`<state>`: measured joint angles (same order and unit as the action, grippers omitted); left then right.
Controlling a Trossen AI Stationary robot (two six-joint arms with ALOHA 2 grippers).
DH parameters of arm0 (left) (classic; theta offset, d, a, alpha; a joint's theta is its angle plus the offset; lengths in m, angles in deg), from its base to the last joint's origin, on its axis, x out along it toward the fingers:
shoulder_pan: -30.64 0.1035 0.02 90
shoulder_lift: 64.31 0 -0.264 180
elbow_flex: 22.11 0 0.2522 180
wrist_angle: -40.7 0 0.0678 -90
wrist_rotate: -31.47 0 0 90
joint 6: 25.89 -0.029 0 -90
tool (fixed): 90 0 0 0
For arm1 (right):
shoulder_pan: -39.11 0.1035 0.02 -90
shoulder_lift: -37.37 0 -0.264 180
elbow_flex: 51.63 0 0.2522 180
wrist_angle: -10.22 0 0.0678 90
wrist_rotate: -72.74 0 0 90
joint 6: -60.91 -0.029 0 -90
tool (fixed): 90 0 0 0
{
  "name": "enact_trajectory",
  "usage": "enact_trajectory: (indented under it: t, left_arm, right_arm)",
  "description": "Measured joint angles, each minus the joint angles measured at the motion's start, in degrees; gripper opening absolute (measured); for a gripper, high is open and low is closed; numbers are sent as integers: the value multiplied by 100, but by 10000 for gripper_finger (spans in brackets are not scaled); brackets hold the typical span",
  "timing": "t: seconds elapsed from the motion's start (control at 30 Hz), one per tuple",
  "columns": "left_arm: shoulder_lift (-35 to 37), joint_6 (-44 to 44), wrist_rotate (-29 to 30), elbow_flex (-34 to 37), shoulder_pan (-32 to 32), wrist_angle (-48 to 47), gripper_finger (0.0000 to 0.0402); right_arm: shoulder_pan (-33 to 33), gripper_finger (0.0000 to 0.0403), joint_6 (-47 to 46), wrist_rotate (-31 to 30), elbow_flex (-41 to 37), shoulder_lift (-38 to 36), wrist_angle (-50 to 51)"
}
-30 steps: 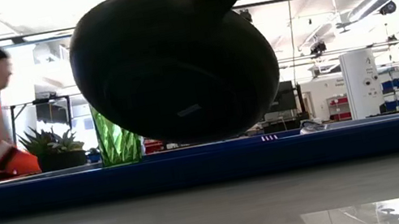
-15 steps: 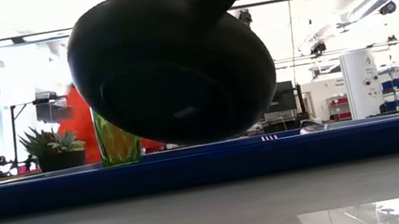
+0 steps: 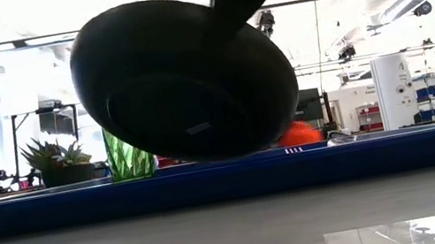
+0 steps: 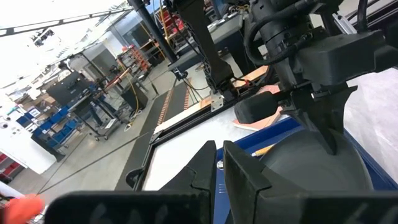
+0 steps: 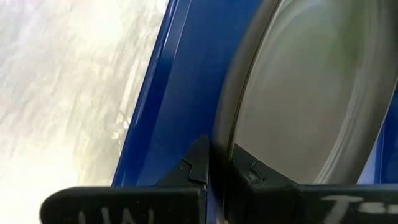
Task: Pick and place plate/cup/fork/spoon on tray
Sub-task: Put the black plate on the blue tray
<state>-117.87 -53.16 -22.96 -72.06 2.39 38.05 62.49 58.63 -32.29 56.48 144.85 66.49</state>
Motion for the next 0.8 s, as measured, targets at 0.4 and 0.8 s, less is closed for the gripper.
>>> enact_trajectory:
  t: [0.4,0.8]
  left_arm:
    - [0,1,0,0,-1,0,11]
    - [0,1,0,0,-2,0,11]
  right_arm:
    - [-2,11,-1,0,-169,0,-137]
    - [-2,11,70,0,-169,0,-144]
